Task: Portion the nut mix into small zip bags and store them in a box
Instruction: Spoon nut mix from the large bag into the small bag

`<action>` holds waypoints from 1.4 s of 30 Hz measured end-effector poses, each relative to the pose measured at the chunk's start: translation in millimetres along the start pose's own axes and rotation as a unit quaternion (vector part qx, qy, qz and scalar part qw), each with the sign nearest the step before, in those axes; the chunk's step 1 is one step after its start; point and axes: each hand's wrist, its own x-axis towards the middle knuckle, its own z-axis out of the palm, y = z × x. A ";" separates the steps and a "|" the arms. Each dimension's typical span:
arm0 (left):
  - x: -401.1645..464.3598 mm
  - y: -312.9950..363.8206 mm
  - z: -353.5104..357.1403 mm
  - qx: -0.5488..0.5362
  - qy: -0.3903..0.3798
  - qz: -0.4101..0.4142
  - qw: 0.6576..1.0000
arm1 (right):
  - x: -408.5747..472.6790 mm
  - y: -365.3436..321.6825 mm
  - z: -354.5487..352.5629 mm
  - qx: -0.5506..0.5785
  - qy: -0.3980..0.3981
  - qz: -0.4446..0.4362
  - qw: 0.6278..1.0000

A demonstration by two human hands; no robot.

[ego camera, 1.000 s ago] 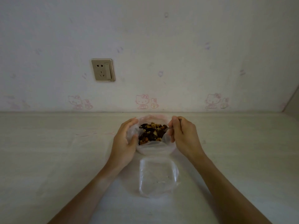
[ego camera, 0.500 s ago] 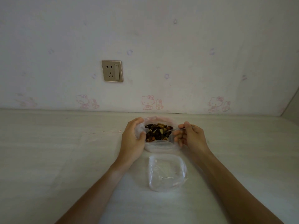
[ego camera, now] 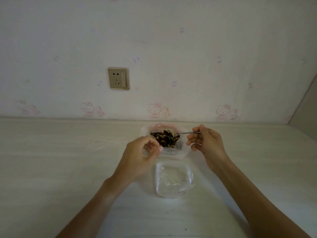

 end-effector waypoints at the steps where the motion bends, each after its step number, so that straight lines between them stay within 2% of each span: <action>1: -5.2 0.5 0.8 -0.006 -0.031 0.001 0.999 | -3.5 -3.5 -3.0 0.003 -0.003 -0.001 1.000; 7: -16.1 -9.9 7.8 0.054 -0.150 -0.056 0.986 | -34.4 -21.4 -22.7 0.029 -0.027 0.007 0.999; 14: -11.2 -10.5 10.8 0.031 -0.165 -0.092 0.981 | -72.7 -17.7 -35.0 -0.017 -0.085 0.035 0.996; 18: -9.1 -11.2 7.1 -0.003 -0.166 -0.123 0.978 | -86.1 -12.5 -35.8 -0.126 -0.113 -0.030 0.985; 22: -7.3 -12.7 6.8 -0.040 -0.142 -0.181 0.972 | -92.7 -12.2 -36.3 -0.281 -0.190 -0.142 0.930; 25: -7.7 -13.3 9.2 -0.031 -0.122 -0.182 0.975 | -95.8 -11.5 -35.1 -0.382 -0.234 -0.217 0.868; 27: -8.1 -13.1 10.8 -0.029 -0.112 -0.175 0.978 | -95.8 -11.6 -32.8 -0.400 -0.240 -0.242 0.851; 29: -7.2 -13.8 11.3 -0.028 -0.107 -0.165 0.980 | -93.3 -11.0 -29.5 -0.373 -0.226 -0.245 0.866; 32: -7.7 -13.4 11.7 -0.036 -0.112 -0.162 0.980 | -85.8 -12.9 -22.8 -0.249 -0.174 -0.207 0.930; 35: -7.9 -13.4 9.2 -0.036 -0.119 -0.167 0.978 | -73.5 -13.2 -18.9 -0.132 -0.100 -0.148 0.975; 38: -7.2 -10.6 2.2 -0.007 -0.098 -0.164 0.982 | -54.3 -11.1 -15.9 -0.061 -0.029 -0.095 0.993; 42: -5.1 -8.5 -1.7 0.081 0.037 -0.172 0.981 | -28.1 -5.0 -8.1 -0.080 0.021 -0.092 0.992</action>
